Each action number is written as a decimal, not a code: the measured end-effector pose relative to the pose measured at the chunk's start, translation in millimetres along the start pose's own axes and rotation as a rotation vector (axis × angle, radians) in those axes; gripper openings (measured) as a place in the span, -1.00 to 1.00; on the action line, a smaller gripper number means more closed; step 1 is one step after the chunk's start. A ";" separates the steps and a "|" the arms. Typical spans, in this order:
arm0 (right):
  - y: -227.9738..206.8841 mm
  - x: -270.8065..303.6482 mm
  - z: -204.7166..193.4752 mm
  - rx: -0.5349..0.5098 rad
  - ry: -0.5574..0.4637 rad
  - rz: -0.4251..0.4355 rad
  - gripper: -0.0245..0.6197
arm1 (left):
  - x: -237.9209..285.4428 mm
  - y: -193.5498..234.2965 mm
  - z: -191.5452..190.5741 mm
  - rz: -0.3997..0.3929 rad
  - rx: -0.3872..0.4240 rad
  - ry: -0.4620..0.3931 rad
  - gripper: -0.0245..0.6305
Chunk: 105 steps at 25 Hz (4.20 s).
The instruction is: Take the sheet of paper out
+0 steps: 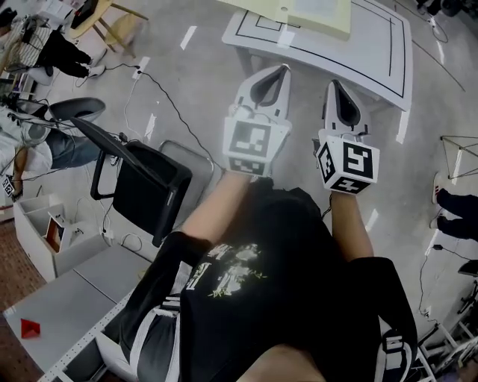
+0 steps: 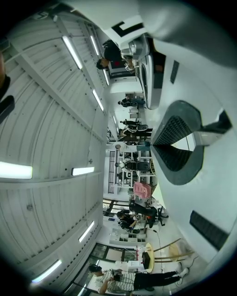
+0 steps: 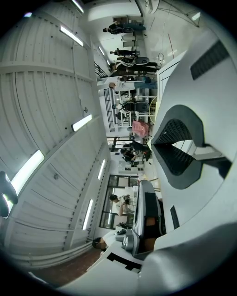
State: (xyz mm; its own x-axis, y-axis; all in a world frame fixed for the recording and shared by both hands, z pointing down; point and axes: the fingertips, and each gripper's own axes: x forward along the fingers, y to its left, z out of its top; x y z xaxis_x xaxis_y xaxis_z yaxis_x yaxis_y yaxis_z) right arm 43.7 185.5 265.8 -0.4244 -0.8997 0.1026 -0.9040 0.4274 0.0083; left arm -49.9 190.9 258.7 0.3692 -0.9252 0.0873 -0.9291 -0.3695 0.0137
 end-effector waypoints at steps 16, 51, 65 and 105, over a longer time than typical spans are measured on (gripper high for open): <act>0.7 68.2 2.4 -0.021 0.001 -0.076 -0.92 | 52.9 50.7 -3.7 -0.084 -0.016 -0.012 -0.96; -88.3 200.4 0.5 -0.004 0.022 -0.078 -0.92 | 205.2 81.6 -10.2 -0.087 -0.014 0.034 -0.96; -167.6 282.8 14.0 0.006 0.033 -0.017 -0.92 | 314.3 82.2 5.0 -0.040 -0.015 0.057 -0.96; -146.2 443.9 -45.8 0.018 0.217 0.061 -0.92 | 393.9 227.4 -69.0 0.049 -0.076 0.242 -0.96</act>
State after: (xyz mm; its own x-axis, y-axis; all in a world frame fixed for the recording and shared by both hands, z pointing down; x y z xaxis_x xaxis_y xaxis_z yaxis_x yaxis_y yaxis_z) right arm -10.2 -272.3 355.7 -0.4591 -0.8312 0.3136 -0.8786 0.4770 -0.0220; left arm -117.1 -251.6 365.0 0.3168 -0.8910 0.3251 -0.9480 -0.3088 0.0776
